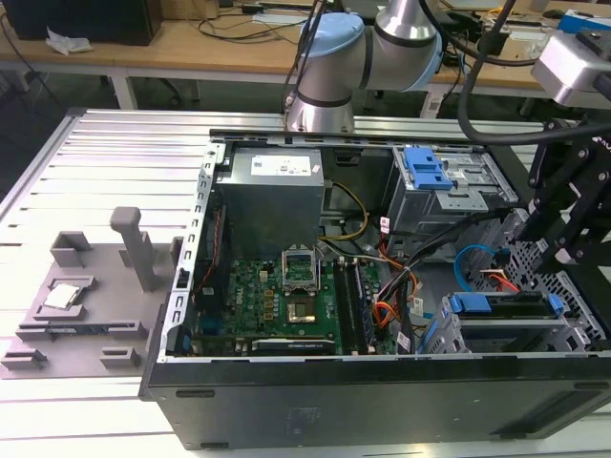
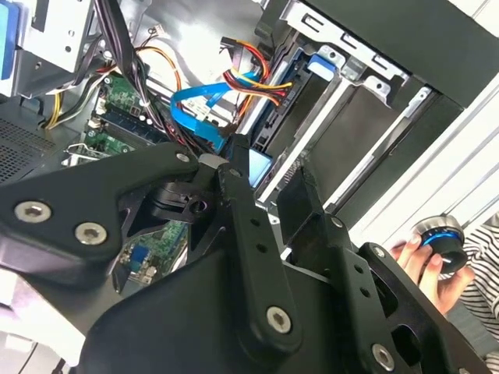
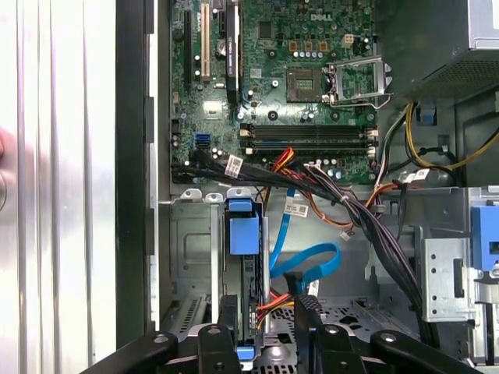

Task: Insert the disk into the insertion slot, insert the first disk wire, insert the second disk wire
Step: 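Insert the second disk wire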

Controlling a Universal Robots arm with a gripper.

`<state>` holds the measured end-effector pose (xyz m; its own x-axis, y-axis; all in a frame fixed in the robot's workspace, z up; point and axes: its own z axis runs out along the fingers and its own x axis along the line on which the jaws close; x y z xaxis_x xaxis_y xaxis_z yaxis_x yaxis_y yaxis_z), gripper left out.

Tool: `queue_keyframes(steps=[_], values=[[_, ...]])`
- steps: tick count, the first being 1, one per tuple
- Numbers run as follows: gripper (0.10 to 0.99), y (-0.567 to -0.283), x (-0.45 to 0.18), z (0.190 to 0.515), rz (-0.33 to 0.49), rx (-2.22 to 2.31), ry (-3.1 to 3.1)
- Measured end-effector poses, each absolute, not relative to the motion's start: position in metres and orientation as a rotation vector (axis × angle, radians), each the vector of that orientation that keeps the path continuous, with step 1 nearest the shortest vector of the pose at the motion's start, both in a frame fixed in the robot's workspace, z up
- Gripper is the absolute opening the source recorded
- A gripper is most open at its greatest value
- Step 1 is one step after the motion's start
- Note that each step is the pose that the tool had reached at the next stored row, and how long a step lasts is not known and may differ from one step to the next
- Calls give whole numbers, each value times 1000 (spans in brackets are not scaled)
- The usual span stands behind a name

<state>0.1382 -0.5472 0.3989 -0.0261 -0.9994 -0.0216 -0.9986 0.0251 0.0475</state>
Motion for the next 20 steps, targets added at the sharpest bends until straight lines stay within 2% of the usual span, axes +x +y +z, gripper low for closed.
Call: queue_keyframes(steps=[11, 20], values=[[424, -545, 134, 398, -77, 2182, -2234], [424, -527, 133, 394, -76, 2230, -2185]])
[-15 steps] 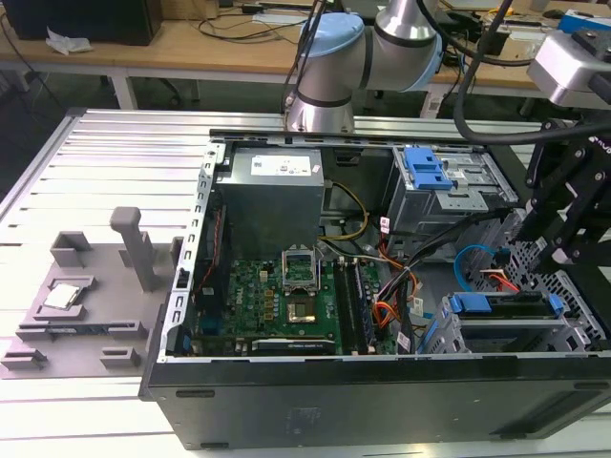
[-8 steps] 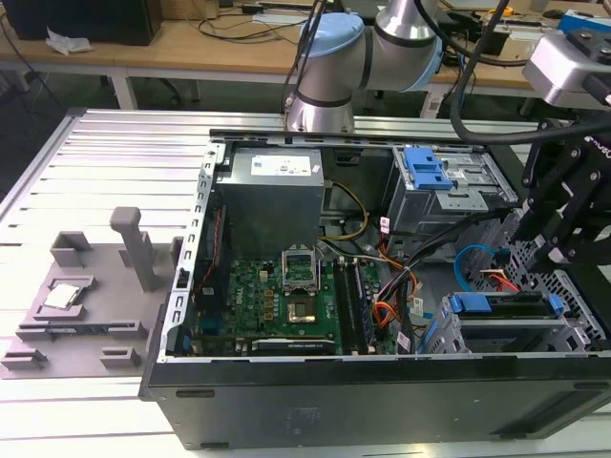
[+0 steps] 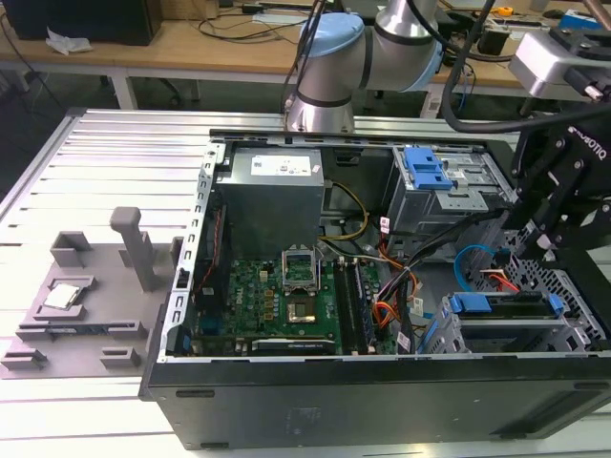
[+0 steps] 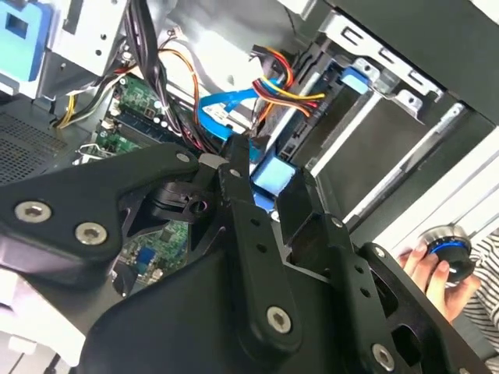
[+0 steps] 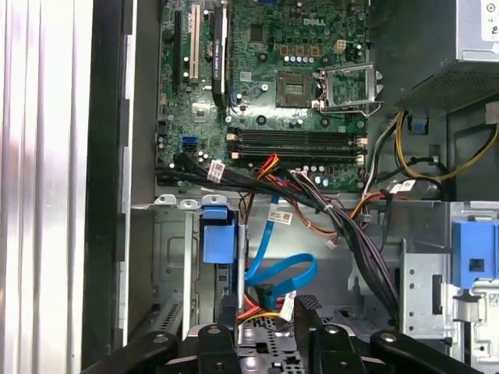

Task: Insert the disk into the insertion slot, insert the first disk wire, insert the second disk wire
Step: 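Insert the second disk wire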

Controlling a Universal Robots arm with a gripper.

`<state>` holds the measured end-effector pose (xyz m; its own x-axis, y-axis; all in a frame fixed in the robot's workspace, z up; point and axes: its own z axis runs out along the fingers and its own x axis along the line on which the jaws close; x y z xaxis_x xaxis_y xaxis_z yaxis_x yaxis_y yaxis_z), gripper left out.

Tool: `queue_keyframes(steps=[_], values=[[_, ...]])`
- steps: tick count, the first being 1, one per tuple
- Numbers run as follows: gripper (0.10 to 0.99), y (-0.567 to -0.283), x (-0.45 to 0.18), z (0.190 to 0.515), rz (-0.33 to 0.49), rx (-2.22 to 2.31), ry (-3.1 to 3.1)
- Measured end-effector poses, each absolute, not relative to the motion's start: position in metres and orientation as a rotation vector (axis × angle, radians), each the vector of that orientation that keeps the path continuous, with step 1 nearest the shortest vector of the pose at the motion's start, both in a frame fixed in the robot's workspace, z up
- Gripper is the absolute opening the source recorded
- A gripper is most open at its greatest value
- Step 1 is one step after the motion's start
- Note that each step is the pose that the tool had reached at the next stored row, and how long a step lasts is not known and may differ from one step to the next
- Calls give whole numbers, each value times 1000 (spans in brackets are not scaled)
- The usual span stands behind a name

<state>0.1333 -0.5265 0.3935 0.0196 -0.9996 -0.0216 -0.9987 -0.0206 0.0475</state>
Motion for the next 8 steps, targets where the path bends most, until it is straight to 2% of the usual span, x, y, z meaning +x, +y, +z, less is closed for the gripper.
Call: queue_keyframes(steps=[8], values=[[424, -524, 129, 380, -74, 2344, -2058]])
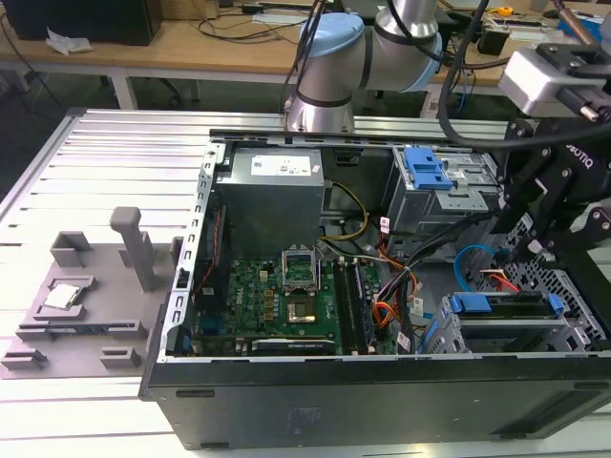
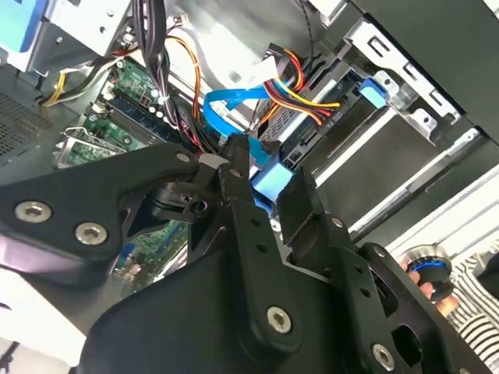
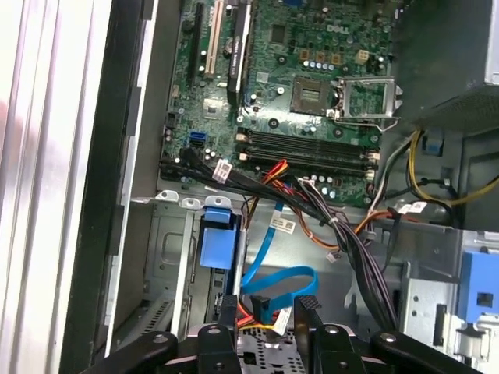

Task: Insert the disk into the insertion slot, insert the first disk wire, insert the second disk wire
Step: 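Insert the second disk wire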

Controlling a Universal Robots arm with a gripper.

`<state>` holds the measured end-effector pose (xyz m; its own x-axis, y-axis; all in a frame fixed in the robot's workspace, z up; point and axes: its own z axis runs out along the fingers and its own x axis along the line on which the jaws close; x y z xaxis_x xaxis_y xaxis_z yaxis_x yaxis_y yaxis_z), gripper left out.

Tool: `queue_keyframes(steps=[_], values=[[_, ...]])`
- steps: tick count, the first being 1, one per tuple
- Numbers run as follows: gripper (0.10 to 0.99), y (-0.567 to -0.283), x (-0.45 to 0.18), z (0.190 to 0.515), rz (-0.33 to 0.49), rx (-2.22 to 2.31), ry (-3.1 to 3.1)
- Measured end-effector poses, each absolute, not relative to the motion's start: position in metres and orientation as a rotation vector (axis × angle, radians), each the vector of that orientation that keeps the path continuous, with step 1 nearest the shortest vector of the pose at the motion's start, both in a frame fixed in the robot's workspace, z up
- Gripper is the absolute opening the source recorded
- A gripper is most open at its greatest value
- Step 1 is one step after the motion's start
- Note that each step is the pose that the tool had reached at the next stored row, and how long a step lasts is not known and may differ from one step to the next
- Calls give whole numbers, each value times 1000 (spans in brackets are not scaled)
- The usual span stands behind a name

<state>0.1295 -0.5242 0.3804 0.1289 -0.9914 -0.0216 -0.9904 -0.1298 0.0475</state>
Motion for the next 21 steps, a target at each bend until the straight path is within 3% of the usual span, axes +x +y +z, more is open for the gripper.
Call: queue_keyframes(steps=[13, 14, 18, 21], values=[[424, -524, 129, 367, -63, 2372, -2012], [404, -524, 129, 366, -63, 2372, -2012], [165, -524, 129, 366, -61, 2371, -2012], [165, -524, 129, 366, -61, 2371, -2011]])
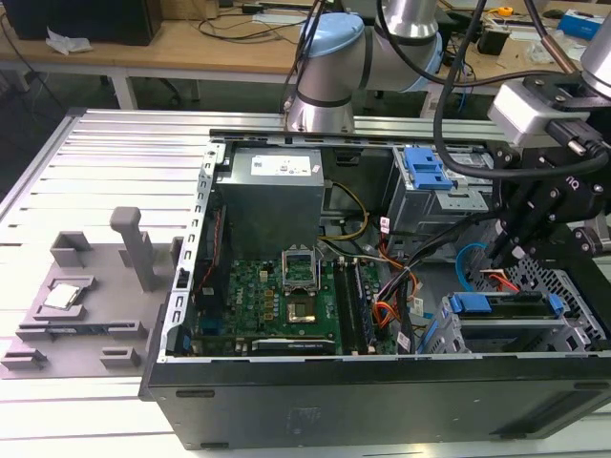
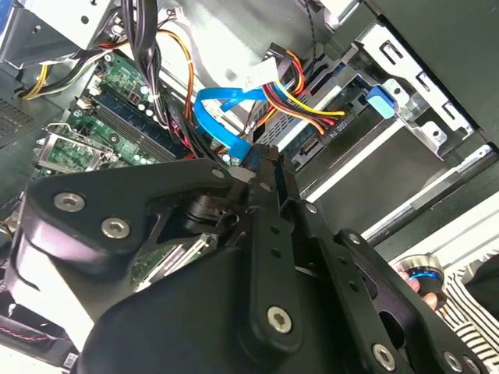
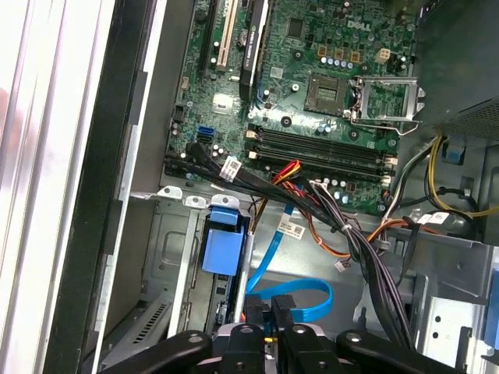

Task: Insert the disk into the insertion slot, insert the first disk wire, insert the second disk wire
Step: 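Insert the second disk wire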

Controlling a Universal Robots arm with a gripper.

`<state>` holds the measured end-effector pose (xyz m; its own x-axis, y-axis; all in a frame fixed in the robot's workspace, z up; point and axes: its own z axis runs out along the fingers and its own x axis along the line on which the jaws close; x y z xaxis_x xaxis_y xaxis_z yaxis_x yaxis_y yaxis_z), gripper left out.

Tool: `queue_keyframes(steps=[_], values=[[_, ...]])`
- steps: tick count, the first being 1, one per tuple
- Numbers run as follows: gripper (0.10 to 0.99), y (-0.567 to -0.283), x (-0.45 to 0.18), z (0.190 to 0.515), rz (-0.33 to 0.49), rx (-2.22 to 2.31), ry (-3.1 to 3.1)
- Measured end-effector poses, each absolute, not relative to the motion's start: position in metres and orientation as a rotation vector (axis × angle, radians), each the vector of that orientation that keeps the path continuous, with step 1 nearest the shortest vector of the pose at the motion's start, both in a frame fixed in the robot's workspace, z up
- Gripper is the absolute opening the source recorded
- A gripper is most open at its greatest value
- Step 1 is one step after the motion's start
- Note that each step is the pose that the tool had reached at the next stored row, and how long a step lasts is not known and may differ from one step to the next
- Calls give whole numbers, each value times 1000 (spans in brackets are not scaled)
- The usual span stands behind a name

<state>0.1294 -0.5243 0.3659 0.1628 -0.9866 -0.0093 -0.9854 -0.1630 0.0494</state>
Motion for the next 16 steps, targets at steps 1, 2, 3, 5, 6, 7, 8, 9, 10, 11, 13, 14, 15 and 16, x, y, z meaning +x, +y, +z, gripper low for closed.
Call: queue_keyframes(steps=[1, 2, 3, 5, 6, 7, 8, 9, 10, 11, 13, 14, 15, 16], values=[[165, -524, 129, 366, -61, 2371, -2011], [165, -524, 129, 366, -60, 2371, -2011], [165, -524, 129, 366, -60, 2370, -2011], [165, -524, 129, 365, -59, 2370, -2011], [165, -525, 129, 365, -60, 2370, -2011], [165, -525, 129, 365, -60, 2370, -2011], [165, -526, 129, 365, -59, 2370, -2011], [165, -527, 129, 365, -59, 2370, -2011], [165, -528, 129, 365, -59, 2370, -2011], [165, -530, 129, 365, -59, 2370, -2011], [165, -532, 129, 365, -59, 2370, -2011], [165, -533, 129, 365, -59, 2370, -2011], [165, -535, 129, 365, -59, 2370, -2011], [165, -536, 129, 365, -59, 2370, -2011]])
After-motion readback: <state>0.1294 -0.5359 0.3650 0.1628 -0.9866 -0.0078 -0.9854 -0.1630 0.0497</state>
